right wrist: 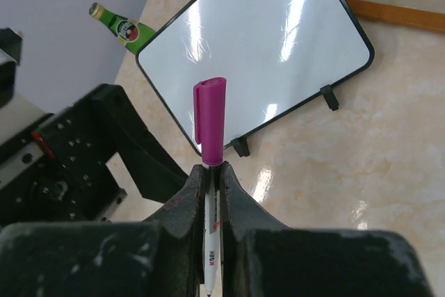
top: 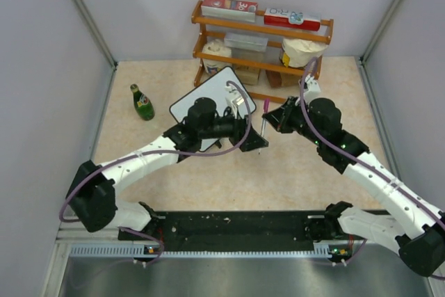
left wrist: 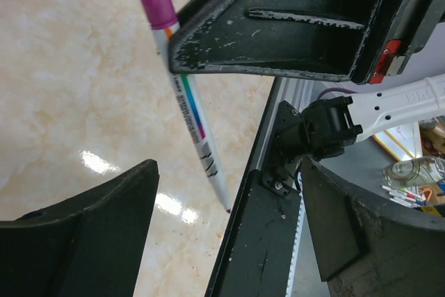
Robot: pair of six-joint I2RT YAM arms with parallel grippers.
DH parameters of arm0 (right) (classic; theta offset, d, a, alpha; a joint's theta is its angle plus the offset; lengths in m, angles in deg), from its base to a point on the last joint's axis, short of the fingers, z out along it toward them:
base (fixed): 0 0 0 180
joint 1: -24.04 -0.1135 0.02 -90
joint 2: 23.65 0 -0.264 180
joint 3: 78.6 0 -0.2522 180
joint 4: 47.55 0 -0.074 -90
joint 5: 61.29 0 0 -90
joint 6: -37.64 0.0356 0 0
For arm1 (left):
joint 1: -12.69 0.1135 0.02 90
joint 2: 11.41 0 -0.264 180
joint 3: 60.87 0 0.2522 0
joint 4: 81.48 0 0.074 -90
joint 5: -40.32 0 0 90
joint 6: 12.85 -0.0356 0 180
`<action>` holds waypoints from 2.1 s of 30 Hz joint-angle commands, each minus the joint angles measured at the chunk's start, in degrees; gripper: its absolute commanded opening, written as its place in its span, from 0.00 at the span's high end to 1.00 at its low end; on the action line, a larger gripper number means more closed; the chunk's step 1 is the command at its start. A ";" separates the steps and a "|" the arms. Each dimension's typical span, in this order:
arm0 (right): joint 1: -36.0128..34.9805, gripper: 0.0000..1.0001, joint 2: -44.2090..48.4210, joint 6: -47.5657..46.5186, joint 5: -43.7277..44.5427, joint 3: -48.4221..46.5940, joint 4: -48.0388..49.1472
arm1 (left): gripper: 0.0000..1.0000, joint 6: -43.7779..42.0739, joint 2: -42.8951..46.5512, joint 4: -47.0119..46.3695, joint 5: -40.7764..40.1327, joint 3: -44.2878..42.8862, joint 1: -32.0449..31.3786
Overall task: Write a sentence on the whiteboard
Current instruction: Pass from the right arm to the left, then pass from the left arm to the right
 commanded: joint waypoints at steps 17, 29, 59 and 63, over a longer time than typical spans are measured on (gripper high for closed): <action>1.83 0.81 3.52 4.46 -2.08 -1.38 5.21 | 1.00 -0.27 -1.70 -0.83 -8.44 -4.85 -4.48; 12.99 0.01 -0.25 4.63 -39.31 -5.60 13.79 | 1.00 -10.11 6.39 16.56 -5.91 -11.34 -0.61; 6.22 1.00 -4.14 3.05 -50.37 -6.75 20.24 | 0.87 -18.12 3.76 29.23 10.28 -18.30 -0.44; 6.31 1.00 -0.97 4.71 -39.47 -4.73 18.21 | 0.49 -17.68 4.64 28.09 7.73 -17.16 -0.44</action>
